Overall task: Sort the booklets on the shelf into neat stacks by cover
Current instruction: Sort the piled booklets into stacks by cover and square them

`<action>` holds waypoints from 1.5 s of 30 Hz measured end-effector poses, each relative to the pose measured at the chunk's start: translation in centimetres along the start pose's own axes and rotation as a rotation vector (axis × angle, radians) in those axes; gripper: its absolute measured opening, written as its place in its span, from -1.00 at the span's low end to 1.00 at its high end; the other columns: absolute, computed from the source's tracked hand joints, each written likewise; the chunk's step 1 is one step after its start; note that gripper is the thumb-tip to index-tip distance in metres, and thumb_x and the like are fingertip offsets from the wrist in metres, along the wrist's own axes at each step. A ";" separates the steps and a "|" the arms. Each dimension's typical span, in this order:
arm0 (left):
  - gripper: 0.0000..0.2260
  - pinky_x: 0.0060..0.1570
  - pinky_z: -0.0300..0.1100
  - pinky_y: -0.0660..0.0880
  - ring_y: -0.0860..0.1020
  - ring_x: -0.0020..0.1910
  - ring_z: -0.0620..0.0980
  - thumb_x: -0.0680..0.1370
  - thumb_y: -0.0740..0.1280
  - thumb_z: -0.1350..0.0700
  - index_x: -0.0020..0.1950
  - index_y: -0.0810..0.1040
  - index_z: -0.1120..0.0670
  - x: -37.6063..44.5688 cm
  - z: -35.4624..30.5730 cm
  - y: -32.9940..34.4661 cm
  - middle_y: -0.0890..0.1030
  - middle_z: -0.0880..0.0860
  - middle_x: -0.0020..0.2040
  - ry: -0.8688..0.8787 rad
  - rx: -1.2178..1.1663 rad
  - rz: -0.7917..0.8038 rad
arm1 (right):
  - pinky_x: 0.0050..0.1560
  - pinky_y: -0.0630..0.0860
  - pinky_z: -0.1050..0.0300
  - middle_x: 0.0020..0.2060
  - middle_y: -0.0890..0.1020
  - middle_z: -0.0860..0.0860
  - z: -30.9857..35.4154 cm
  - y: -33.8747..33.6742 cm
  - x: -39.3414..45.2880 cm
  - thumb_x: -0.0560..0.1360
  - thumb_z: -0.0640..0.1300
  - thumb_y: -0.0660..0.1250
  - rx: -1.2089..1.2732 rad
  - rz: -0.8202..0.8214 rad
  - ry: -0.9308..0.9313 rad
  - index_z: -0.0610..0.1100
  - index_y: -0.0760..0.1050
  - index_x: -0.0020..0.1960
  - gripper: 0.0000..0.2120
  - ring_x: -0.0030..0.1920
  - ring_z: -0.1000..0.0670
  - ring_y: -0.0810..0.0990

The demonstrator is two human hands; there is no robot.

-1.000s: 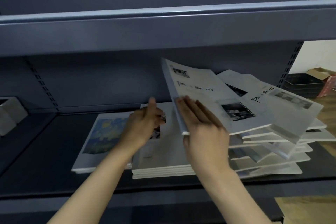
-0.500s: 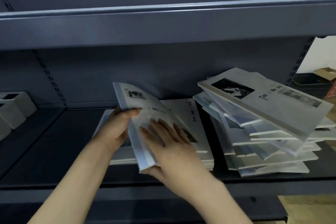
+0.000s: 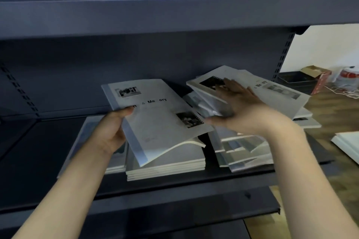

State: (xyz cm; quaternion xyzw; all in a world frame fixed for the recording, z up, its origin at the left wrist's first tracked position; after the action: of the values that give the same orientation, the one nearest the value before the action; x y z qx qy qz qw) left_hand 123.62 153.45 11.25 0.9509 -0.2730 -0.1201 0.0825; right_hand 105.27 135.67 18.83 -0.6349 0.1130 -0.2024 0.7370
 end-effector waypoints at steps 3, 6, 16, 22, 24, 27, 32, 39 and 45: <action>-0.85 -0.15 -0.08 0.45 0.55 -0.17 0.03 0.56 0.20 0.19 0.03 0.56 0.08 -0.1 0.5 0.9 0.62 0.06 -0.19 -0.015 -0.003 0.050 | 0.44 -0.26 0.09 0.51 -0.18 0.13 -1.9 0.3 -1.8 0.40 0.21 0.35 -0.004 0.068 0.003 0.10 -0.15 0.53 -0.09 0.49 0.10 -0.23; -0.85 -0.16 -0.09 0.44 0.56 -0.22 0.01 0.56 0.20 0.17 0.00 0.56 0.06 0.0 0.6 1.5 0.63 0.03 -0.25 -0.002 0.010 0.076 | 0.44 -0.20 0.14 0.52 -0.16 0.10 -2.9 0.9 -2.6 0.47 0.06 0.32 -0.011 0.090 0.033 0.11 -0.16 0.52 -0.18 0.49 0.10 -0.19; -0.84 -0.16 -0.04 0.46 0.56 -0.15 0.09 0.54 0.23 0.14 0.07 0.55 0.05 -0.6 2.5 2.2 0.64 0.06 -0.20 0.026 0.081 0.118 | 0.43 0.04 0.17 0.50 0.14 -0.06 -5.7 0.0 -4.0 0.42 -0.33 0.16 -0.001 -0.089 0.145 -0.10 0.12 0.50 -0.33 0.48 -0.03 0.10; -0.85 -0.18 -0.06 0.44 0.57 -0.18 0.07 0.54 0.22 0.16 0.03 0.55 0.05 -0.7 2.5 2.0 0.64 0.05 -0.24 0.032 0.098 0.116 | 0.16 0.32 0.15 0.35 0.40 -0.10 -3.9 -0.9 -4.4 0.47 -0.32 0.11 -0.076 -0.208 0.099 -0.11 0.23 0.44 -0.46 0.28 -0.10 0.41; -0.86 -0.17 -0.06 0.45 0.57 -0.19 0.06 0.54 0.21 0.16 0.01 0.55 0.05 -0.8 2.3 1.8 0.65 0.03 -0.28 0.035 0.096 0.118 | -0.17 0.38 0.12 0.09 0.56 -0.08 -2.0 -1.4 -4.4 0.51 -0.24 0.12 -0.072 -0.277 0.055 -0.07 0.35 0.34 -0.60 -0.06 -0.13 0.53; -0.86 -0.21 -0.10 0.48 0.60 -0.23 0.05 0.54 0.21 0.16 0.01 0.56 0.06 -0.9 2.3 1.4 0.64 0.03 -0.29 0.022 0.069 0.119 | -0.33 0.32 0.16 -0.20 0.59 -0.01 1.7 -1.5 -3.9 0.56 0.03 0.15 -0.126 -0.353 0.000 0.01 0.46 0.18 -0.75 -0.28 -0.11 0.51; -0.87 -0.46 -0.26 0.53 0.62 -0.40 -0.05 0.55 0.22 0.15 0.00 0.55 0.06 -1.0 2.1 0.3 0.65 0.01 -0.36 -0.002 0.045 0.108 | -0.13 0.51 0.05 -0.17 0.65 -0.01 4.3 1.7 -2.6 0.17 0.27 0.47 -0.067 -0.347 -0.062 -0.08 0.61 -0.06 -0.49 -0.11 -0.09 0.63; -0.73 -0.18 -0.09 0.46 0.57 -0.16 0.09 0.52 0.25 0.13 0.20 0.53 0.12 -0.7 1.4 -2.0 0.63 0.09 -0.16 0.009 0.096 0.056 | 0.40 0.15 -0.13 0.40 0.35 -0.07 3.0 2.5 -2.7 0.29 -0.13 0.45 -0.151 -0.243 -0.071 -0.08 0.34 0.40 -0.30 0.43 -0.10 0.26; -0.83 -0.11 -0.05 0.46 0.56 -0.18 0.11 0.49 0.28 0.11 0.04 0.58 0.05 -0.7 1.2 -3.9 0.64 0.06 -0.26 -0.002 0.092 0.042 | 0.44 -0.23 -0.16 0.50 0.07 0.11 0.7 1.9 -3.0 0.38 -0.10 0.19 -0.185 -0.157 0.052 0.10 0.02 0.50 -0.27 0.51 0.03 -0.05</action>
State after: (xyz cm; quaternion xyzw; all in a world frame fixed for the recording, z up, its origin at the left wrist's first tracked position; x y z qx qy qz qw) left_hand 124.64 157.00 9.35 0.9476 -0.2984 -0.1067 0.0407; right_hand 103.17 137.82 16.86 -0.7015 0.1003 -0.2645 0.6541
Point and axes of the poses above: each hand's wrist, its own x-axis towards the middle knuckle, its own y-axis out of the palm, z = x × y, the point moved 9 cm from there along x, towards the middle knuckle
